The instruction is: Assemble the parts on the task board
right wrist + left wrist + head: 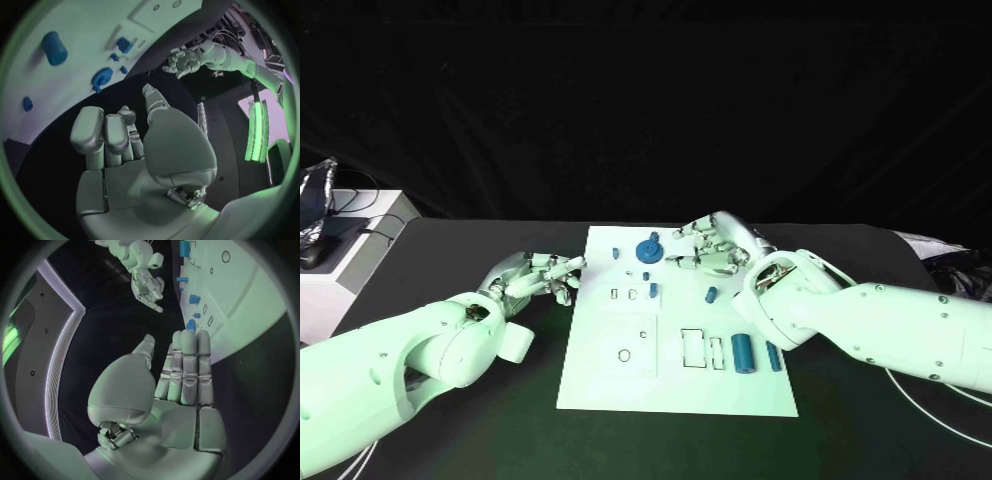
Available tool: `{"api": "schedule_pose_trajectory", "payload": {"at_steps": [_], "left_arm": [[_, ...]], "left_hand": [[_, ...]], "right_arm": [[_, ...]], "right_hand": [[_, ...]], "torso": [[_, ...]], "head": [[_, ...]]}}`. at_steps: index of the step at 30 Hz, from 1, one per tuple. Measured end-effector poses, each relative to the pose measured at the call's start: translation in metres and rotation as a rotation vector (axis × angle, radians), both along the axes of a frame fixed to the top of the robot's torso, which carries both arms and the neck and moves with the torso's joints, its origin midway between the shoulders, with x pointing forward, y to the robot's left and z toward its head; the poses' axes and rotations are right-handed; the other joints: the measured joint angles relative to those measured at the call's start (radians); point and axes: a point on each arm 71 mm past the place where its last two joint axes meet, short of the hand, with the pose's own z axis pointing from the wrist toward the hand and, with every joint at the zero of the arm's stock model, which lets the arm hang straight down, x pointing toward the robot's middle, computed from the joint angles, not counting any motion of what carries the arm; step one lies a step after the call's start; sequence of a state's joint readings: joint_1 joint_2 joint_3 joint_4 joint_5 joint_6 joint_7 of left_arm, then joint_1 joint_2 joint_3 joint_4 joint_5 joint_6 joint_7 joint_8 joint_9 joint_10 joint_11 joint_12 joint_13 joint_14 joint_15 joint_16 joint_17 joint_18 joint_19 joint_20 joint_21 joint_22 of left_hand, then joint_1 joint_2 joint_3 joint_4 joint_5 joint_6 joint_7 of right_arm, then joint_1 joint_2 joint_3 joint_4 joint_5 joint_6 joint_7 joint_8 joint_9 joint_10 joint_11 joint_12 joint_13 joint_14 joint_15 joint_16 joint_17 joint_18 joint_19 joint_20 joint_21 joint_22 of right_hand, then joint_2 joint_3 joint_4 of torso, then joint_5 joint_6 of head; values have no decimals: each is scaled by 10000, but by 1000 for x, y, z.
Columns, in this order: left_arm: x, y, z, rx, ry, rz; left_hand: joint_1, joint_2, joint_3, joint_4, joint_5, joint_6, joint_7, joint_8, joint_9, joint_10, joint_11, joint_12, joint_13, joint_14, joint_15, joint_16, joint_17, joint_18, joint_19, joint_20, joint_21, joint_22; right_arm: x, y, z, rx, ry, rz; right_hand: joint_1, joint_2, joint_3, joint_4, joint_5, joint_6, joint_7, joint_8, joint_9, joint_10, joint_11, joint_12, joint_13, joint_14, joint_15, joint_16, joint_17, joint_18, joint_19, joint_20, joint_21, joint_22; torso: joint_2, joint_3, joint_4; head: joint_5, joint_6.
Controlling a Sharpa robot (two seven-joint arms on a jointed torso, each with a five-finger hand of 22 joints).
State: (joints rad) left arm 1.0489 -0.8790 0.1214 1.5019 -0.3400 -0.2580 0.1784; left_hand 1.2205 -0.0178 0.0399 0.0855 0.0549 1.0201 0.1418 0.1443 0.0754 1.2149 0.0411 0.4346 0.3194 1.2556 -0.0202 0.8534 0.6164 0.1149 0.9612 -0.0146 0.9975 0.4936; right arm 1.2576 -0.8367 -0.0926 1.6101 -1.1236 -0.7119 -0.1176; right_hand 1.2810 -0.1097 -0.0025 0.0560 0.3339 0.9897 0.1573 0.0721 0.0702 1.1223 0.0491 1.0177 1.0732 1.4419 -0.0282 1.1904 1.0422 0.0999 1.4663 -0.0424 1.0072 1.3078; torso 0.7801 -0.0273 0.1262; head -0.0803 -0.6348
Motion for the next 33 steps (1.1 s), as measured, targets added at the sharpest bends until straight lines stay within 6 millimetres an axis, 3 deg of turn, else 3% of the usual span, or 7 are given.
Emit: {"api": "schedule_pose_trajectory", "payload": {"at_steps": [5,7,11,14,19,26,33], "left_arm": [[10,-11,8,1037,55,-442],[13,-16,12,1509,39,-666],[25,-34,23,2848,-131,-1301],[33,-46,31,3769,-301,-1653],[45,-66,40,5466,-360,-2162],[53,-95,38,7353,210,-2770],[59,-115,39,8484,584,-2966]], "left_hand": [[-768,51,-179,606,0,-120,-269,1327,562,-950,-168,3111,2348,151,-180,1407,961,2,182,-179,972,691],[-858,-41,-257,891,0,-613,-407,2490,1406,-1254,-273,4107,3121,214,-242,1882,1298,3,164,-197,1447,1157],[-1003,-318,-410,1469,-27,-1558,-676,4635,3587,-1375,-392,4993,3822,388,-416,2372,1703,4,681,-268,2191,2374],[-988,-468,-357,1775,-27,-1664,-865,5382,4651,-1209,-560,5262,4052,711,-480,2788,2255,3,1157,-347,2589,3177],[-1055,-605,-157,1981,-27,-1711,-958,5550,5911,-1121,-647,5265,4259,903,-561,3030,2792,3,1554,-429,2829,3920],[-1331,-329,86,2000,-27,-1709,-959,5241,6544,-1122,-647,5296,4388,1023,-548,3219,3218,5,1829,-389,2934,4544],[-2112,-1031,2077,2032,70,-1709,-958,5115,6749,-1126,-642,5296,4388,1023,-548,3258,3302,5,1864,-353,2885,4801]], "right_arm": [[15,-27,21,1187,-326,-471],[20,-36,24,1505,-349,-687],[30,-53,28,2051,-303,-1137],[34,-59,29,2281,-214,-1323],[38,-60,28,2525,7,-1363],[43,-56,26,2620,311,-1289],[45,-51,24,2604,568,-1187]], "right_hand": [[-125,230,-157,-238,248,-74,-6,129,12,-65,-30,-22,-52,0,0,-17,-16,0,0,0,-38,-1],[-190,295,-255,-337,274,-144,-2,165,11,-71,-35,-22,-38,0,0,-17,15,-2,0,0,-38,-1],[-268,373,-356,-369,594,-275,54,165,11,-75,-5,122,109,0,0,-17,62,-2,0,0,-38,-1],[-349,454,-624,-365,649,-404,44,349,11,-68,13,126,195,0,-1,-17,85,-4,0,-1,-38,-1],[-421,526,-703,-339,654,-482,50,399,10,-42,-12,167,226,0,-1,-17,85,-5,0,0,-38,-2],[-433,528,-731,-310,690,-582,68,513,10,-43,-11,167,233,0,-1,-17,72,-5,-1,-1,-37,-3],[-534,426,-690,-268,689,-625,83,513,9,-43,-11,167,232,0,-1,-17,55,-5,-1,-1,-37,-3]], "torso": [[-79,56,-36],[-113,80,-54],[-182,128,-93],[-216,179,-121],[-250,249,-160],[-252,326,-218],[-239,338,-229]], "head": [[55,21],[76,15],[143,14],[193,4],[261,-4],[353,-9],[309,-89]]}}
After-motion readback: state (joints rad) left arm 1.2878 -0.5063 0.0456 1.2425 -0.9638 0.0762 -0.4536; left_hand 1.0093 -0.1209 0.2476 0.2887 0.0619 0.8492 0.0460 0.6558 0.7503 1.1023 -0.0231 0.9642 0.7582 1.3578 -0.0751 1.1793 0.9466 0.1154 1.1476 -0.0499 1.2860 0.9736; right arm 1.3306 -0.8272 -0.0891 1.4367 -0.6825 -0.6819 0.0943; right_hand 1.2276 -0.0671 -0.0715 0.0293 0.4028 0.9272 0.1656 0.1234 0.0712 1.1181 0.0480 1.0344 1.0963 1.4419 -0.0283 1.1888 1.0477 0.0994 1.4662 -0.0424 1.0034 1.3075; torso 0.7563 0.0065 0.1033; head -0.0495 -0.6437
